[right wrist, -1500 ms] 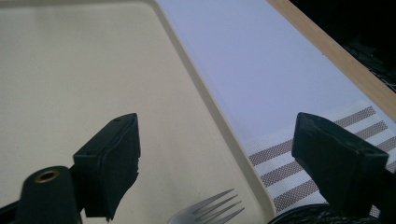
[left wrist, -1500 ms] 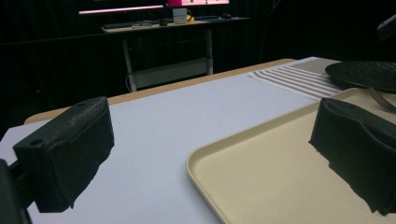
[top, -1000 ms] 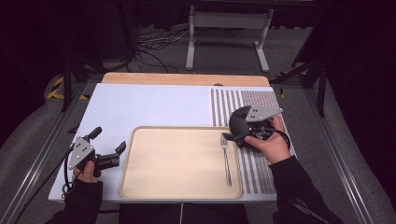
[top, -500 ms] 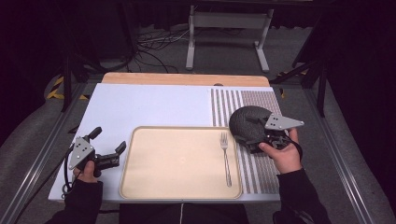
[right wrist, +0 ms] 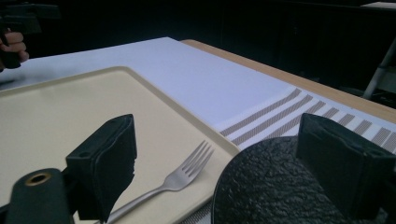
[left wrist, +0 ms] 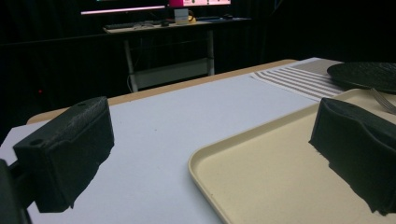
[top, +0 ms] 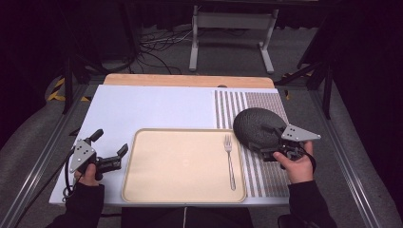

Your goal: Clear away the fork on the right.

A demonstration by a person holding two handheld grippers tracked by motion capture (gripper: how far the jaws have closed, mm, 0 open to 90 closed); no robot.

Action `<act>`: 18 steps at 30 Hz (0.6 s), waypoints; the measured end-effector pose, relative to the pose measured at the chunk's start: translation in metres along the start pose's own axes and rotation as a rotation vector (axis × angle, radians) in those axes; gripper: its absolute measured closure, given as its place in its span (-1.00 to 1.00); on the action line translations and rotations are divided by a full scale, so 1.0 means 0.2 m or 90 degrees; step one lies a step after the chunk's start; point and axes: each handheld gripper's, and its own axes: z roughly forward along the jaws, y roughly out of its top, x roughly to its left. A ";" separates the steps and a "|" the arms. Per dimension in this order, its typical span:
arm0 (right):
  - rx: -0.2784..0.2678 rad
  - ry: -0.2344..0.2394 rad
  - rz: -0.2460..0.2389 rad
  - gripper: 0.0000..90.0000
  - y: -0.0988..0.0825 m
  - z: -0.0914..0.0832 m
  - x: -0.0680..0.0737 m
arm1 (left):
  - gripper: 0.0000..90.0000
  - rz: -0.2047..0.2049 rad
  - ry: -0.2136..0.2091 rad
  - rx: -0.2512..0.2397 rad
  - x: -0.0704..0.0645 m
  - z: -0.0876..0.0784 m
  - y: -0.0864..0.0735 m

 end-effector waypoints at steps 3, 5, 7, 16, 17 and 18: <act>0.002 -0.006 0.003 -0.71 -0.02 -0.01 -0.01 | -1.00 0.000 -0.001 -0.002 0.00 0.00 0.00; 0.002 -0.014 0.016 -0.71 -0.06 -0.03 -0.01 | -0.99 -0.002 0.000 -0.003 0.00 0.00 0.00; 0.005 -0.019 0.020 -0.71 -0.08 -0.05 -0.02 | -0.99 -0.002 -0.001 -0.003 0.00 0.00 0.00; 0.019 -0.043 0.046 -0.71 -0.22 -0.13 -0.04 | -0.99 -0.002 -0.002 -0.004 0.00 0.00 0.00; 0.021 -0.044 0.050 -0.71 -0.24 -0.13 -0.04 | -1.00 -0.002 -0.001 -0.004 0.00 0.00 0.00; 0.027 -0.049 0.050 -0.71 -0.25 -0.14 -0.04 | -1.00 -0.002 -0.001 -0.004 0.00 0.00 0.00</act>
